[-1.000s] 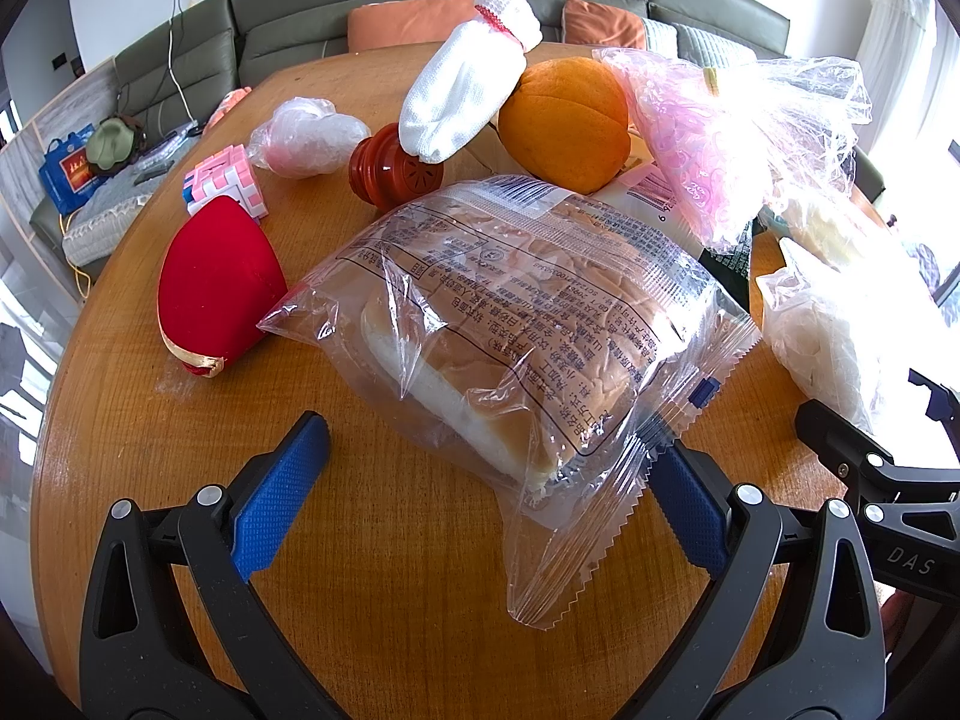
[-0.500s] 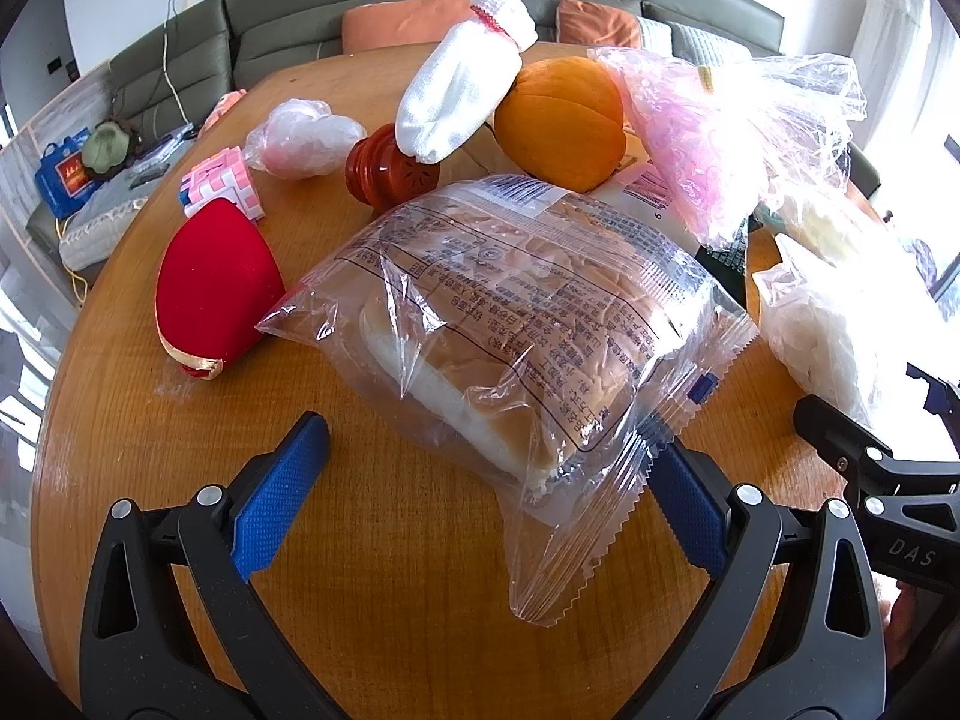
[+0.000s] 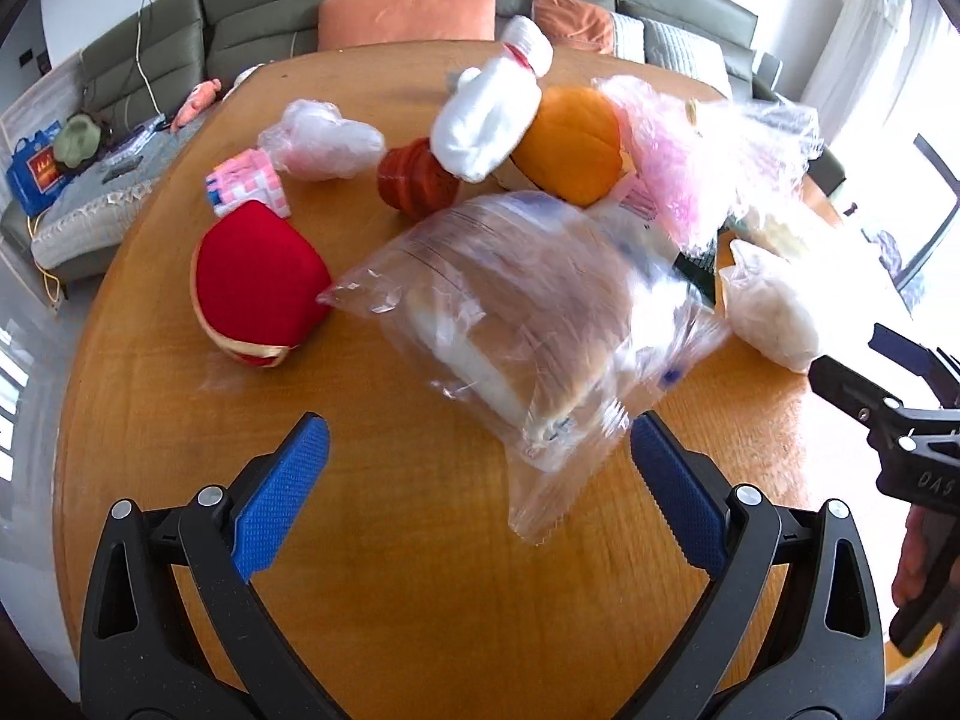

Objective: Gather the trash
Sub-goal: 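Grasp the clear bag of white stuffing with the right gripper while the left grasps the red paddle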

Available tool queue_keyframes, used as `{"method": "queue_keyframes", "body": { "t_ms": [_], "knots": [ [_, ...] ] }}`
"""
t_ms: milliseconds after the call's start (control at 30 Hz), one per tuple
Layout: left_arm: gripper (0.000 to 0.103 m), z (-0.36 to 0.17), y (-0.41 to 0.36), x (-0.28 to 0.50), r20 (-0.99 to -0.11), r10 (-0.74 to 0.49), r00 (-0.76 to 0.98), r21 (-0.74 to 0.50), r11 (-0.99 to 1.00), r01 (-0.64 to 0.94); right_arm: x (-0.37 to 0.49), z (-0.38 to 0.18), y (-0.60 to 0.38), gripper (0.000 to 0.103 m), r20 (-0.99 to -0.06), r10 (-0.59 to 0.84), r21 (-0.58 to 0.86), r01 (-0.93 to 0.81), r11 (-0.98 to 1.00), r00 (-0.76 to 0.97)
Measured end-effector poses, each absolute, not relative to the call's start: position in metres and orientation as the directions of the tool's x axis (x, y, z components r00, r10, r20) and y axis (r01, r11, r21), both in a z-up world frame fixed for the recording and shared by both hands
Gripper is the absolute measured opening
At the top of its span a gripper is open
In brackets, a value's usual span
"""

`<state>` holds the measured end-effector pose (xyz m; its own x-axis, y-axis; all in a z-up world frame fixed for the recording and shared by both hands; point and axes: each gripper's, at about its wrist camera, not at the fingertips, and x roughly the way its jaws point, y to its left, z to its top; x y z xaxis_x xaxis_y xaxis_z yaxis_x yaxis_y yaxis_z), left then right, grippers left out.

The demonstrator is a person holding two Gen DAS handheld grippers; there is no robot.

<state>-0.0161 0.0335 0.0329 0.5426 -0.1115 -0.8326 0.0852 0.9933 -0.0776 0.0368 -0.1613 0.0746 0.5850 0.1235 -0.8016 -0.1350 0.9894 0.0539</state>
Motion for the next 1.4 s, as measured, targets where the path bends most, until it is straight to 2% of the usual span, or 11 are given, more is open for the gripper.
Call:
{"method": "queue_keyframes", "body": {
  "t_ms": [200, 433, 533, 567, 633, 667, 700, 1067, 1233, 1400],
  "knots": [
    [0.097, 0.045, 0.043, -0.026, -0.824, -0.134, 0.55, -0.091, 0.99, 0.105, 0.041, 0.093, -0.146, 0.1, -0.786, 0.166, 0.068, -0.183, 0.981, 0.596],
    [0.097, 0.063, 0.063, -0.021, -0.805, -0.138, 0.577, -0.12, 0.99, 0.069, 0.08, 0.075, -0.119, 0.099, -0.828, 0.119, -0.043, -0.274, 0.961, 0.548],
    [0.097, 0.067, 0.071, -0.02, -0.803, -0.127, 0.582, -0.118, 0.992, 0.053, 0.082, 0.06, -0.116, 0.086, -0.856, 0.106, -0.055, -0.293, 0.955, 0.506],
    [0.097, 0.066, 0.072, -0.02, -0.803, -0.123, 0.583, -0.118, 0.992, 0.046, 0.08, 0.055, -0.115, 0.073, -0.863, 0.103, -0.058, -0.299, 0.952, 0.495],
    [0.097, 0.067, 0.08, -0.018, -0.805, -0.11, 0.583, -0.121, 0.992, 0.02, 0.078, 0.05, -0.115, 0.063, -0.863, 0.081, -0.082, -0.296, 0.952, 0.499],
    [0.097, 0.067, 0.085, -0.017, -0.806, -0.105, 0.583, -0.124, 0.992, 0.007, 0.076, 0.052, -0.115, 0.055, -0.856, 0.087, -0.079, -0.295, 0.952, 0.51],
    [0.097, 0.067, 0.091, -0.016, -0.805, -0.096, 0.585, -0.127, 0.992, -0.013, 0.074, 0.055, -0.117, 0.053, -0.85, 0.095, -0.069, -0.289, 0.955, 0.518],
    [0.097, 0.073, 0.13, 0.016, -0.81, -0.033, 0.586, -0.125, 0.985, -0.117, 0.065, 0.15, -0.098, 0.051, -0.694, 0.237, 0.062, -0.272, 0.96, 0.679],
    [0.097, 0.061, 0.135, 0.043, -0.837, -0.018, 0.547, -0.115, 0.983, -0.144, 0.102, 0.19, -0.067, 0.051, -0.645, 0.265, 0.058, -0.301, 0.952, 0.717],
    [0.097, 0.041, 0.135, 0.067, -0.87, -0.016, 0.493, -0.12, 0.976, -0.182, 0.15, 0.205, -0.041, 0.051, -0.631, 0.257, 0.028, -0.309, 0.951, 0.732]
  ]
}}
